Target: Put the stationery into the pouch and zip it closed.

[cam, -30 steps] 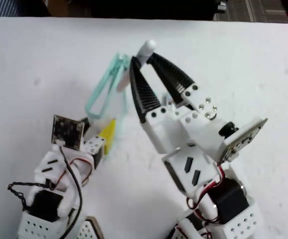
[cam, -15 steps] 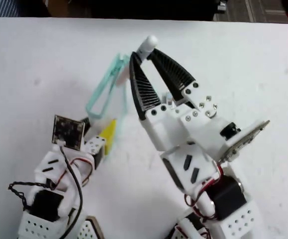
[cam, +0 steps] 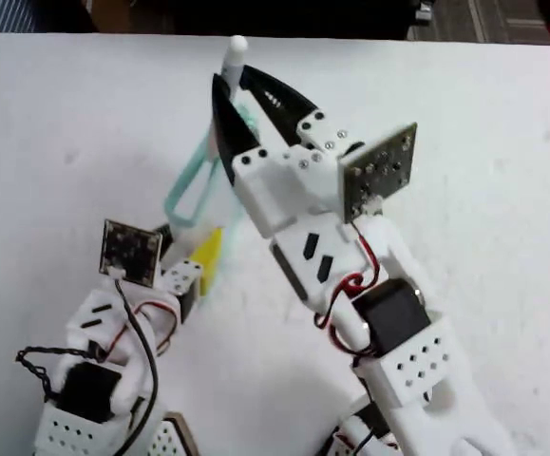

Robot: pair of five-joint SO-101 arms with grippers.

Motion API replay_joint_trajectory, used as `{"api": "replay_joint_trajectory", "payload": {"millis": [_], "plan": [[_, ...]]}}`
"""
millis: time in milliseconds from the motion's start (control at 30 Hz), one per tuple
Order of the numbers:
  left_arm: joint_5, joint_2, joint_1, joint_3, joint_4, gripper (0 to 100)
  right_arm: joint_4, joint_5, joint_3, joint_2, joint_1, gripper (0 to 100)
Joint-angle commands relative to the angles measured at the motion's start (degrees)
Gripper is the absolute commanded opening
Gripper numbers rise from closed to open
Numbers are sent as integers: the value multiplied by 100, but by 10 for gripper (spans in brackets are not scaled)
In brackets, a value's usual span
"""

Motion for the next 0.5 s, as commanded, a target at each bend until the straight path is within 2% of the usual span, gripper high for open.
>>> {"api": "replay_joint_trajectory", "payload": {"millis": [0,267,467], "plan": [[79,-4,40,-220,-26,203,4,-9,-281,66,66,16],[79,-4,40,-220,-26,203,-75,-9,-273,277,57,16],[79,-4,40,-220,-26,203,866,0,-501,110,31,17]]}}
